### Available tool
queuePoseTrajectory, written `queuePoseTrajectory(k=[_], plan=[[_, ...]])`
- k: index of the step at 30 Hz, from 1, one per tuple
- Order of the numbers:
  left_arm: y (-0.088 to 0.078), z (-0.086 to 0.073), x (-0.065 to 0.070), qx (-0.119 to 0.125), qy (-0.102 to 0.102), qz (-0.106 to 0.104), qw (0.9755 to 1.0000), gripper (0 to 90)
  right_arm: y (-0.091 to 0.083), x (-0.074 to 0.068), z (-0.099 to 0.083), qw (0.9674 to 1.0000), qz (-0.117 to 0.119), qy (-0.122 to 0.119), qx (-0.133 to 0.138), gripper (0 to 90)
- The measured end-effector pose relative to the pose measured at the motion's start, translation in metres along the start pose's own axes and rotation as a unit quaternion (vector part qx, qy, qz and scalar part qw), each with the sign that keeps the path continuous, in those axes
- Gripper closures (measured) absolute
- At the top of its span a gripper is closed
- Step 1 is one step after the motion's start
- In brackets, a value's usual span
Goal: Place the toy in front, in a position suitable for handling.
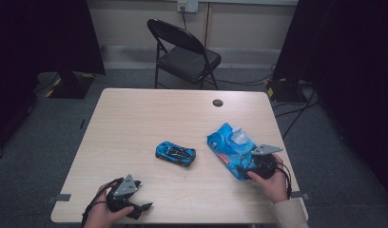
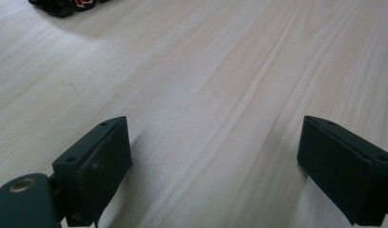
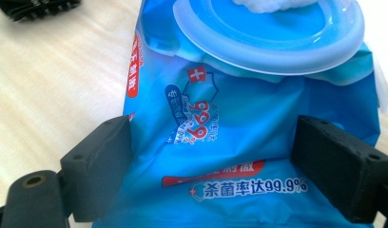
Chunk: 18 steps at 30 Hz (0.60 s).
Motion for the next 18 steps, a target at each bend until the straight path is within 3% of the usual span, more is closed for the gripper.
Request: queuePoseTrajectory(k=[18], plan=[[0.0,0.0,0.0,0.0,0.001,-0.003,1.0,9.5,0.036,0.021,0.038,0.9996,-0.022,0.013,-0.009,12.9]])
Point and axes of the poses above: each handheld gripper's, and its own axes: y roughly forward along the jaws, z roughly out of its top, x roughly to its right, the point moved 5 cm from there along y, roughly forward along the jaws, and after that the axes turned 11 degrees about y, right-handed, at the moved point
